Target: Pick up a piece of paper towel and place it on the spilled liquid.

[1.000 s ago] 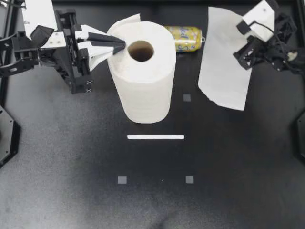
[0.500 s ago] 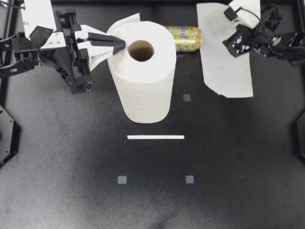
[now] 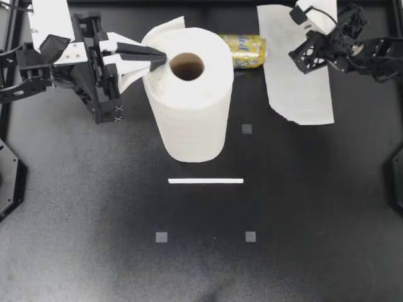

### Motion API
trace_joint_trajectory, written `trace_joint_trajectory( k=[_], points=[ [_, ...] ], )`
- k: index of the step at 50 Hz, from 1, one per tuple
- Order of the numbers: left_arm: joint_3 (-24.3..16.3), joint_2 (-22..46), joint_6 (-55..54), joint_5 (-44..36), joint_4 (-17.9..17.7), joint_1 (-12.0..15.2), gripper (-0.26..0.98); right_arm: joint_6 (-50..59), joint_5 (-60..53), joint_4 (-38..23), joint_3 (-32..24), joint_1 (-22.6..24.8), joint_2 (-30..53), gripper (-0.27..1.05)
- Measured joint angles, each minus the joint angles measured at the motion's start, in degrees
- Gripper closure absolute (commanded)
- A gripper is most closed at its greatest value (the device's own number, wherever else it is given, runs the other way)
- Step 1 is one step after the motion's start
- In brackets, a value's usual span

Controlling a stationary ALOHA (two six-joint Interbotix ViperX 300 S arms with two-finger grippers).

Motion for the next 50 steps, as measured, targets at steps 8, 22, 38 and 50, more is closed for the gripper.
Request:
trace_joint_trajectory(
  k=[8,22,38,50],
  points=[
    [0.0,0.09,0.09,-0.09,0.0,0.0,0.61,-0.09,0.0,0.09,-0.44,0.0,0.09,0.87],
    [0.0,0.09,0.09,-0.26,0.0,-0.18,0.61,-0.09,-0.53,0.18,-0.53,-0.53,0.0,0.87],
    [0.62,-0.53,0.26,-1.23,0.0,-0.62,0.61,-0.09,-1.67,0.62,-0.7,-0.53,0.09,0.33],
    [1.23,-1.14,0.44,-2.02,0.09,-0.79,0.61,-0.09,1.67,1.76,-1.23,-0.53,0.09,0.1]
  ],
)
